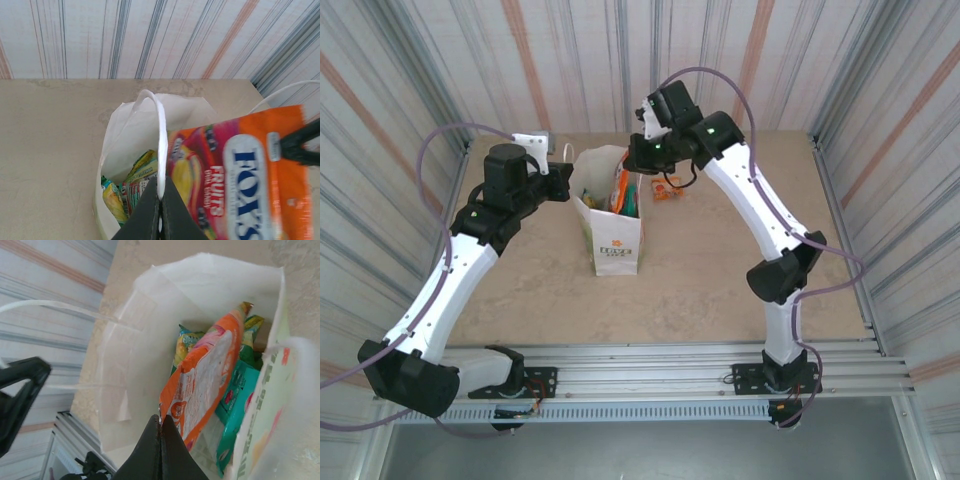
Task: Place the snacks into the paper bag
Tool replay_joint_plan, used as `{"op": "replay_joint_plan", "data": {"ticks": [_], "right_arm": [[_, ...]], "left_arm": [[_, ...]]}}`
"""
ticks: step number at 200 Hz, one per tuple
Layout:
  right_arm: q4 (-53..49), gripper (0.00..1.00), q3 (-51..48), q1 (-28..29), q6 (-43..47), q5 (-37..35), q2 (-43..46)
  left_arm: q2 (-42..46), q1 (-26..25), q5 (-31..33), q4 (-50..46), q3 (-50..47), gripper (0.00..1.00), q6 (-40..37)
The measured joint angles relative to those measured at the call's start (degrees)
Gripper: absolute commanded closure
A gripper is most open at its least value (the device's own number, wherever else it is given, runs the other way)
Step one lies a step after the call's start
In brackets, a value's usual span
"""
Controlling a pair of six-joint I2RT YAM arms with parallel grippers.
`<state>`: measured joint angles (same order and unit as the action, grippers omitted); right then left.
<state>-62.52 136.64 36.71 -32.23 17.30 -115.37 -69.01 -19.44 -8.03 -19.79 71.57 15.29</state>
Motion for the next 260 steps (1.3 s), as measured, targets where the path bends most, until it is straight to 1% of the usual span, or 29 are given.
{"op": "replay_joint_plan", "data": {"ticks": [54, 81, 133, 215, 260], "right_arm": [[3.96, 1.0, 0.0, 2.56, -0.96, 0.5, -7.06], [7.08, 1.0, 0.17, 3.45, -1.92, 1.42, -9.09], [10.08, 1.0, 2.67, 3.85, -2.4, 3.37, -12.92], [10.64, 1.0, 3.58, 3.82, -3.3, 3.85, -13.97], [8.39, 1.0, 4.48, 3.78, -2.89, 2.54, -13.0]], "left_arm": [[-0.42, 0.0, -1.42, 0.35, 0.0, 1.0, 0.0], [-0.59, 0.0, -2.01, 0.37, 0.0, 1.0, 0.02], [-0.68, 0.0, -2.49, 0.37, 0.0, 1.0, 0.02], [-0.7, 0.0, -2.49, 0.37, 0.0, 1.0, 0.02], [-0.7, 0.0, -2.4, 0.35, 0.0, 1.0, -0.02]]}}
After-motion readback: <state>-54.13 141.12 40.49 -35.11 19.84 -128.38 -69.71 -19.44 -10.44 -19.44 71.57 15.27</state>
